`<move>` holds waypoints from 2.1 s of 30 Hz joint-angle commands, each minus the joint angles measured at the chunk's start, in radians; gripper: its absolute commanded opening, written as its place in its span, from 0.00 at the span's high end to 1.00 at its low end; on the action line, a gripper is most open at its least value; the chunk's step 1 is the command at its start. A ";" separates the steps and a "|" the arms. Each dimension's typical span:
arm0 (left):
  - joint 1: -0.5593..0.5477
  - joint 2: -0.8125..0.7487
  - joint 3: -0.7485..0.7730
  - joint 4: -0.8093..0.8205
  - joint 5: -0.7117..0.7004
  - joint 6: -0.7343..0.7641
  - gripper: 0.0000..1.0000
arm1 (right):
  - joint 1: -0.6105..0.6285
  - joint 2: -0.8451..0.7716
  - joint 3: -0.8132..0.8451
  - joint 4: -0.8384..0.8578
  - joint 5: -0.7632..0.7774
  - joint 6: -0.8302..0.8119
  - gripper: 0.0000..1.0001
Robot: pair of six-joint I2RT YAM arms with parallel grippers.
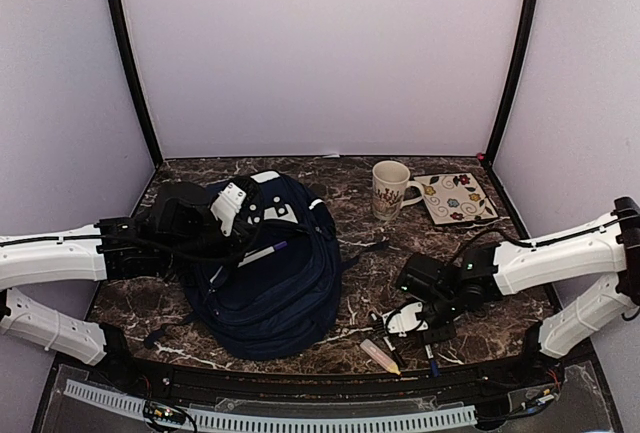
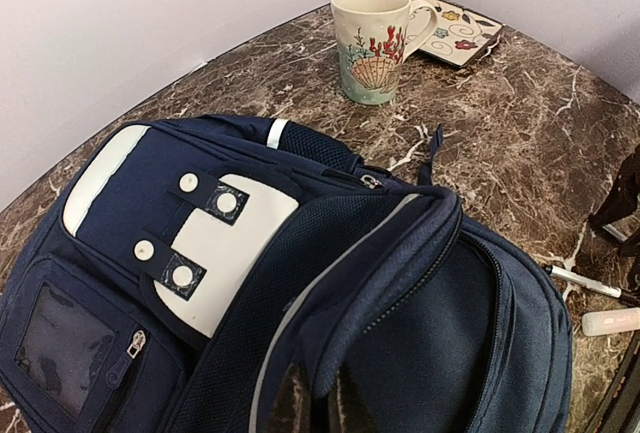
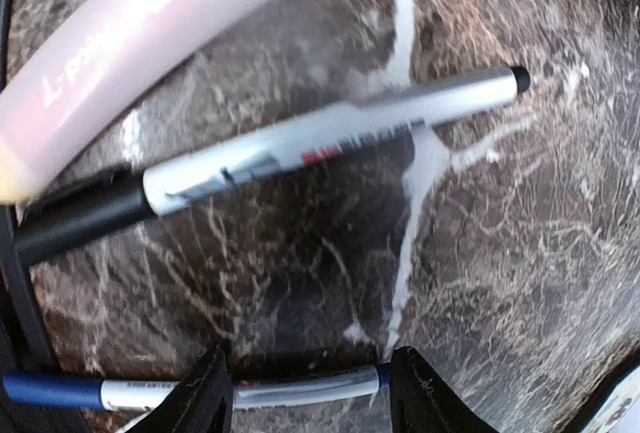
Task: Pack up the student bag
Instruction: Pick up the pen from the corner of the board.
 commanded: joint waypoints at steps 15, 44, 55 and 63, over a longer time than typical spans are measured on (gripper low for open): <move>0.015 -0.016 0.002 0.055 -0.017 -0.014 1.00 | -0.034 -0.067 0.030 -0.200 -0.129 -0.204 0.45; 0.015 -0.055 -0.034 0.061 -0.039 -0.023 1.00 | -0.103 0.144 0.081 -0.151 -0.146 -0.199 0.71; 0.015 -0.055 -0.038 0.064 -0.031 -0.027 1.00 | -0.194 0.153 0.054 -0.164 -0.176 -0.180 0.92; 0.015 -0.060 -0.036 0.055 -0.030 -0.030 1.00 | -0.196 0.092 0.116 -0.245 -0.220 -0.182 0.97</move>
